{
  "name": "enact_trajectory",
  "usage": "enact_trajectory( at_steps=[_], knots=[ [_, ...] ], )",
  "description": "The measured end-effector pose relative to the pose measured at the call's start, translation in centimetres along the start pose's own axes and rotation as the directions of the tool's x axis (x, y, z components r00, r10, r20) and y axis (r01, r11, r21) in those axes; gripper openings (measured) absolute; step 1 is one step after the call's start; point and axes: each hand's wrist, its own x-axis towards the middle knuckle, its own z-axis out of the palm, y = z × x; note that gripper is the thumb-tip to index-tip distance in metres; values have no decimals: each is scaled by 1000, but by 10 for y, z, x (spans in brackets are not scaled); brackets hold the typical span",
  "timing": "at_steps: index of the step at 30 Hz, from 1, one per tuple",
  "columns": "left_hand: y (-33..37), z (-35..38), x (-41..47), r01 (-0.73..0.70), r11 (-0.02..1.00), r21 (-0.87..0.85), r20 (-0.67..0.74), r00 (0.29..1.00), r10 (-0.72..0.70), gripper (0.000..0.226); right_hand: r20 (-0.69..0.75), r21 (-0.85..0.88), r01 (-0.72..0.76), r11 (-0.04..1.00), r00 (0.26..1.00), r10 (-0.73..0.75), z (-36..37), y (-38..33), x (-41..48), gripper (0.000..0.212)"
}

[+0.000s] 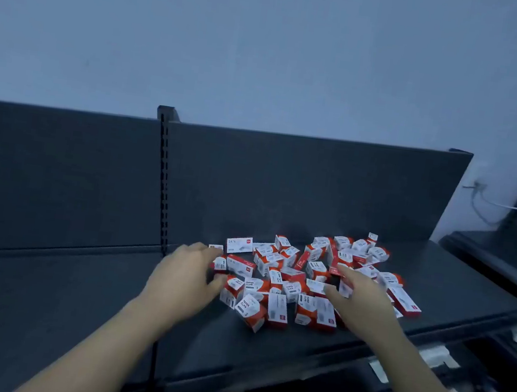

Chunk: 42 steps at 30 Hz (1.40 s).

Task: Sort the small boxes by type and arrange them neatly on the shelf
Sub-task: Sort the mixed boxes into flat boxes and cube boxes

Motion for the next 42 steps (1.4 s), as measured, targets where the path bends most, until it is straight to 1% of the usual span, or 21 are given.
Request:
enact_trajectory(
  at_steps=[3,6,9,10,12,15,18,21,23,26,30,32,35,37,39,42],
  knots=[
    [9,26,2,-6,1000,-4,63,998,6,33,51,35,8,999,999,-10,9,18,3,55],
    [21,51,0,19,1000,-4,138,990,-18,36,164,47,15,999,986,-22,18,30,6,57],
    [30,70,3,49,999,-8,151,987,-48,34,223,71,40,997,973,-55,25,41,13,60],
    [34,74,3,60,998,-16,160,985,-56,33,239,73,52,996,969,-68,26,45,16,59],
    [41,84,6,66,997,-32,167,984,-60,34,276,111,102,989,952,-129,26,50,20,50],
    [50,95,11,63,998,5,162,985,-63,42,328,173,175,969,918,-224,30,52,25,41],
    [60,105,15,53,997,63,180,982,-64,48,350,195,229,954,892,-286,44,56,34,47],
    [65,116,17,56,992,116,198,977,-78,48,367,189,203,961,893,-261,52,62,40,62],
    [67,121,18,80,990,120,195,975,-102,52,367,218,181,959,895,-252,56,69,44,67],
    [64,122,15,144,985,94,199,967,-160,56,373,294,147,944,892,-255,58,75,46,64],
    [56,119,6,242,970,-21,251,941,-229,53,398,326,187,927,862,-314,60,74,49,57],
    [55,116,2,266,963,-36,243,937,-249,57,393,356,193,914,857,-334,61,72,51,57],
    [52,115,0,346,935,-78,240,917,-319,64,362,467,173,867,857,-366,57,69,51,54],
    [50,113,-3,398,906,-142,259,899,-354,57,353,534,151,832,854,-382,52,63,51,55],
    [48,111,-6,431,882,-191,260,888,-378,50,349,563,154,812,846,-403,51,58,50,58],
    [42,110,-12,451,864,-226,253,883,-395,49,363,588,144,796,833,-419,55,49,48,60]
  ],
)
